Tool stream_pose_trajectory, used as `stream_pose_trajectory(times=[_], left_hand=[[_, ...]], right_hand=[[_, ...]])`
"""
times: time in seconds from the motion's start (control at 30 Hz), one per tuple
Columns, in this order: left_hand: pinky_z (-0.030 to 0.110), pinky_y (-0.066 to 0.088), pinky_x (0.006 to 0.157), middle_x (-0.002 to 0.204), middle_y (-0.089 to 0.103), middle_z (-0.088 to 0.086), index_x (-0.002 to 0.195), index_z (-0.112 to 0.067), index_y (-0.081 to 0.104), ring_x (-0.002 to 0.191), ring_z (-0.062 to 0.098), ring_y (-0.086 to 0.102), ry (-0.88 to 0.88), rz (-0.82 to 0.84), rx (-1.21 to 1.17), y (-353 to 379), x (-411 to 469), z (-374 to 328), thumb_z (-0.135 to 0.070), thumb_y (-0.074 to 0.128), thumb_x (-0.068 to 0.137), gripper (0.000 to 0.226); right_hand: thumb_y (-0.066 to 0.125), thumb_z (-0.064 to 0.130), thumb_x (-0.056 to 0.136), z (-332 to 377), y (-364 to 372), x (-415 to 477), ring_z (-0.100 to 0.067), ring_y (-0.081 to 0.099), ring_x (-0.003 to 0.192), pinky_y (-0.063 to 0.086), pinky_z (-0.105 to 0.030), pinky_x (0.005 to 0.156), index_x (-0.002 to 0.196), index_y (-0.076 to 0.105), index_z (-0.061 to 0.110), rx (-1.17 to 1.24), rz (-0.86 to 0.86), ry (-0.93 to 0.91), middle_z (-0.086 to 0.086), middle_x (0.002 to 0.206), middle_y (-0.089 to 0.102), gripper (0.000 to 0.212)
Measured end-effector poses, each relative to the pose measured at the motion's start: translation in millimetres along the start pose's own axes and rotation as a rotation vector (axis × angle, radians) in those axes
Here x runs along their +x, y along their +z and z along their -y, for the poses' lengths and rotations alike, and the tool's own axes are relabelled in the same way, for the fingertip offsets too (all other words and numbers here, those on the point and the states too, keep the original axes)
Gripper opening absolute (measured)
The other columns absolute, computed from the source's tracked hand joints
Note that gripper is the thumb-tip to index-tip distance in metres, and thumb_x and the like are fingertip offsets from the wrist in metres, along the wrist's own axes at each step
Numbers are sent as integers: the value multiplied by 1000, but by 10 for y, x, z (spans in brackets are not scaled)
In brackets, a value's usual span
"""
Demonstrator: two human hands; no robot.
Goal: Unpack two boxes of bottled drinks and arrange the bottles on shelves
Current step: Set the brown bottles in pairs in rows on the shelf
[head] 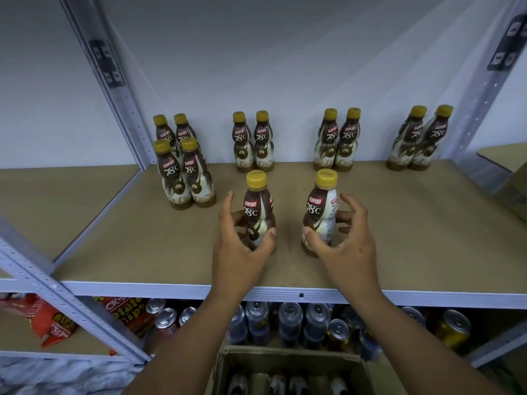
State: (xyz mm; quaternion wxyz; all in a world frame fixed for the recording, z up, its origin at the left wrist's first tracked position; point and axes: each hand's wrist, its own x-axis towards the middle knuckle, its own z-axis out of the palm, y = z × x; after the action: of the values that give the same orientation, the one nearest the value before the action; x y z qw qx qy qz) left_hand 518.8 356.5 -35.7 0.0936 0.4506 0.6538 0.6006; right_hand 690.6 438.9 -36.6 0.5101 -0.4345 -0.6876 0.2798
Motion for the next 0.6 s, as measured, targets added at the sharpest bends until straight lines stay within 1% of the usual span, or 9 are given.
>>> stream_pose_trajectory(times=[0.13,0.23,0.3,0.33,0.37,0.43,0.47,0.53,0.6], left_hand=[[20,54,87,126,63,-10,156,-45,16,106,0,66,-14,32,-8,2,22,13,-25,78,86,96],[14,49,88,126,60,-20,157,-45,15,107,-9,62,-30,56,-3,7,33,11,-24,75,89,93],[13,47,89,125,55,-29,156,-48,13,108,-14,60,-37,67,-3,5,32,9,-25,74,91,92],[14,47,90,125,54,-30,156,-47,12,110,-15,58,-36,71,-2,3,31,10,-25,73,92,92],[15,46,91,126,54,-28,157,-46,12,111,-17,56,-34,73,-1,2,30,6,-25,74,92,92],[18,46,94,132,55,-20,159,-41,13,115,-20,52,-26,56,7,2,30,-4,-28,76,90,94],[19,47,96,136,55,-16,159,-40,14,117,-18,51,-23,40,13,5,32,-8,-30,78,89,96],[17,46,96,140,54,-11,159,-40,15,123,-7,52,-19,12,33,7,36,-7,-36,82,84,100],[12,45,92,136,57,-8,158,-41,16,123,3,55,-19,0,54,8,36,9,-41,85,81,103]], right_hand=[[86,35,76,4,8,-2,-7,58,105,42,-14,86,145,39,32,9,19,-7,11,117,61,84],[85,34,78,13,10,-1,1,58,101,41,-10,82,146,38,33,23,34,10,15,116,60,82],[85,35,78,22,4,2,10,56,102,40,-4,78,147,36,34,48,46,28,20,116,58,84],[85,38,78,24,1,4,10,55,103,40,-5,79,148,34,34,56,50,36,20,117,56,87],[86,42,76,28,-3,5,6,55,105,42,-9,82,148,33,34,51,50,40,18,120,55,90],[87,51,71,30,-6,8,-5,53,112,45,-24,90,149,31,34,21,38,38,11,127,53,97],[86,54,70,27,-5,11,-9,52,115,46,-28,91,149,30,34,4,31,40,8,127,52,100],[85,59,67,21,7,24,-12,51,113,48,-32,89,149,30,34,-28,21,56,6,123,51,102],[85,62,66,13,18,34,-13,51,109,49,-35,87,149,30,33,-61,18,56,5,118,50,103]])
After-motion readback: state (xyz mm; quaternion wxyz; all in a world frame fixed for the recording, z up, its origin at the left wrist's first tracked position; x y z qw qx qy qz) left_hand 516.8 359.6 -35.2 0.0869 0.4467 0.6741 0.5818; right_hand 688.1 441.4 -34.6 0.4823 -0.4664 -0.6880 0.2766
